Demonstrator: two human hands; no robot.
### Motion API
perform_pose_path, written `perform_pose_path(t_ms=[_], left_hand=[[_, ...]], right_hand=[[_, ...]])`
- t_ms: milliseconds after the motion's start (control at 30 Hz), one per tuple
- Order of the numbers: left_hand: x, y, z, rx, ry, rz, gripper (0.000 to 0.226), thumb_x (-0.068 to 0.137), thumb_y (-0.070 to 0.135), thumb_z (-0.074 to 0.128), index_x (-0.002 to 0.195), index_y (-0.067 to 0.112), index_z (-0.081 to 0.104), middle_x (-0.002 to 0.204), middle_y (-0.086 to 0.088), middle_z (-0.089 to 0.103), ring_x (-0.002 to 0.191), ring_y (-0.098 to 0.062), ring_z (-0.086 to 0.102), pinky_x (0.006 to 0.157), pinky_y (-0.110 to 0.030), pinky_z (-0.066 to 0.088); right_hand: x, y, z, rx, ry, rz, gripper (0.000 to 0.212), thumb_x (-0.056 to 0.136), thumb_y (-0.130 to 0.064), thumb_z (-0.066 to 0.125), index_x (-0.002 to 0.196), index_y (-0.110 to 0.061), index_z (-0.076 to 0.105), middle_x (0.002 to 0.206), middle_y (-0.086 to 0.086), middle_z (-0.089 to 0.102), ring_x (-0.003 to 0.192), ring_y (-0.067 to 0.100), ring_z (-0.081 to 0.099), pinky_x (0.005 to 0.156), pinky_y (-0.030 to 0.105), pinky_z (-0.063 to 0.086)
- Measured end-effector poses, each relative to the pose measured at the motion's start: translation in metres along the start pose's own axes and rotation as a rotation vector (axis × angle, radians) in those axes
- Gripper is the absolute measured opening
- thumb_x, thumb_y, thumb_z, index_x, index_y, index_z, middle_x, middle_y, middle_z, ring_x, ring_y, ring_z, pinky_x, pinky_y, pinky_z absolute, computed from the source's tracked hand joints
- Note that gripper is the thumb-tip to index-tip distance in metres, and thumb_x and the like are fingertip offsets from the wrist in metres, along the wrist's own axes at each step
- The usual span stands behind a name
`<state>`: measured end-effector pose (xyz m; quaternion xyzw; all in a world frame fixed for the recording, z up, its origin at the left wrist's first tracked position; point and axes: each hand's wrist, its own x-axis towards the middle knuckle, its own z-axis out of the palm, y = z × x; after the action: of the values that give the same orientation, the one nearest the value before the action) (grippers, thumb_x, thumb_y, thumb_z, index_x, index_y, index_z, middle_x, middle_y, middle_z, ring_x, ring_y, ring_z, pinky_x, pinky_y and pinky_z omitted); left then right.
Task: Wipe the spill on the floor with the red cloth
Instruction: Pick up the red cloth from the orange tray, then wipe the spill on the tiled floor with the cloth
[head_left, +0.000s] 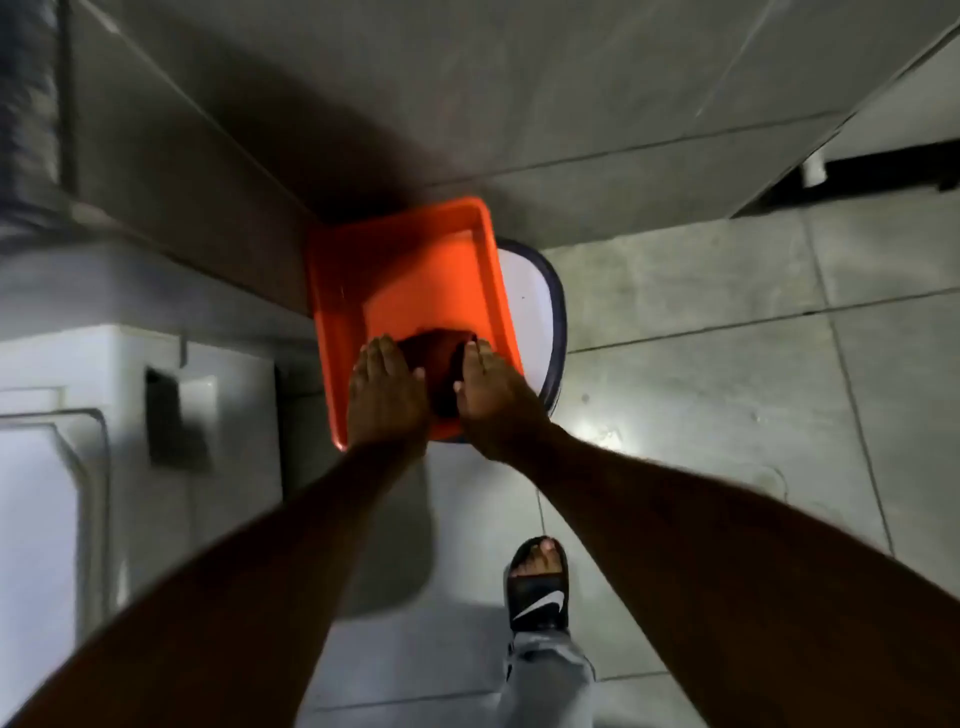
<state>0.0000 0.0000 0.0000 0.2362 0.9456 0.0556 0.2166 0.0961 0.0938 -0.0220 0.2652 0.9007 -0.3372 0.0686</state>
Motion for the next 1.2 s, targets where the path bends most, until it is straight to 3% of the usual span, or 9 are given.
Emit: perform_pose_path(t_ms=[100,233,367,500,667,800,933,1033,1200], left_hand=[[0.028,-0.013,0.016,-0.176,-0.004,-0.203,0.056,0.097,0.028,0.040,0.140,-0.006,0.029,0.138,-0.032,0.043,0.124,-0.049,0.043,0.104,-0.052,0.035],[0.046,-0.013,0.018,-0.516,-0.117,-0.427,0.033,0.090,0.018,0.053,0.109,-0.009,0.059,0.112,-0.036,0.063,0.101,-0.045,0.064,0.090,-0.052,0.052],[0.040,-0.003,-0.003,-0.848,-0.115,-0.382,0.024,0.086,0.002,0.058,0.062,0.005,0.061,0.057,-0.021,0.062,0.044,-0.026,0.061,0.053,-0.039,0.051],[0.018,0.031,-0.035,-0.946,-0.097,-0.193,0.011,0.088,-0.001,0.055,0.085,0.009,0.061,0.089,-0.023,0.061,0.078,-0.033,0.061,0.070,-0.054,0.052],[-0.033,0.120,-0.058,-0.989,-0.274,0.022,0.017,0.087,-0.003,0.052,0.090,0.014,0.054,0.081,-0.012,0.060,0.069,-0.028,0.061,0.052,-0.041,0.055],[-0.094,0.211,-0.033,-1.063,-0.439,0.093,0.015,0.086,-0.001,0.053,0.092,0.013,0.055,0.077,-0.005,0.065,0.062,-0.018,0.067,0.050,-0.034,0.054],[-0.172,0.289,0.043,-1.087,-0.618,0.018,0.020,0.088,0.009,0.059,0.107,0.015,0.060,0.101,-0.011,0.071,0.088,-0.028,0.072,0.060,-0.042,0.059],[-0.218,0.330,0.116,-0.960,-0.680,0.060,0.031,0.089,0.007,0.058,0.120,0.009,0.053,0.113,-0.016,0.066,0.097,-0.033,0.069,0.068,-0.046,0.061],[-0.236,0.362,0.222,-0.653,-0.741,0.270,0.039,0.082,-0.002,0.057,0.085,0.036,0.065,0.083,0.021,0.070,0.083,-0.003,0.070,0.066,-0.015,0.055]], right_hand=[[0.019,-0.008,0.023,-0.159,0.019,0.009,0.058,0.096,-0.016,0.042,0.139,0.019,0.023,0.139,0.044,0.036,0.128,0.053,0.039,0.111,0.053,0.031],[0.038,-0.019,0.032,0.077,0.217,0.281,0.034,0.101,-0.032,0.031,0.105,-0.012,0.058,0.098,0.009,0.063,0.104,0.038,0.056,0.093,0.042,0.041],[0.035,-0.021,0.006,0.327,0.108,0.347,0.040,0.084,-0.028,0.056,0.114,-0.002,0.056,0.110,0.022,0.064,0.103,0.040,0.059,0.092,0.041,0.045],[0.005,-0.011,-0.040,0.611,0.206,0.425,0.055,0.072,-0.016,0.070,0.123,-0.005,0.052,0.112,0.015,0.066,0.102,0.031,0.062,0.085,0.034,0.050],[-0.067,0.042,-0.118,0.799,0.373,0.465,0.038,0.071,-0.013,0.072,0.108,-0.016,0.064,0.089,-0.008,0.063,0.085,0.014,0.064,0.060,0.006,0.045],[-0.158,0.120,-0.172,0.928,0.484,0.508,0.020,0.066,-0.020,0.073,0.084,-0.021,0.065,0.092,0.006,0.067,0.085,0.023,0.066,0.072,0.039,0.059],[-0.251,0.210,-0.191,1.110,0.472,0.596,0.018,0.066,-0.023,0.065,0.080,-0.025,0.055,0.078,0.004,0.063,0.064,0.022,0.061,0.044,0.028,0.047],[-0.310,0.280,-0.169,1.155,0.507,0.666,0.030,0.075,-0.011,0.063,0.100,-0.027,0.055,0.094,0.008,0.067,0.080,0.026,0.069,0.052,0.030,0.057],[-0.354,0.372,-0.100,1.056,0.589,0.775,0.039,0.081,-0.002,0.060,0.118,-0.013,0.059,0.108,0.010,0.069,0.093,0.025,0.069,0.064,0.030,0.061]])
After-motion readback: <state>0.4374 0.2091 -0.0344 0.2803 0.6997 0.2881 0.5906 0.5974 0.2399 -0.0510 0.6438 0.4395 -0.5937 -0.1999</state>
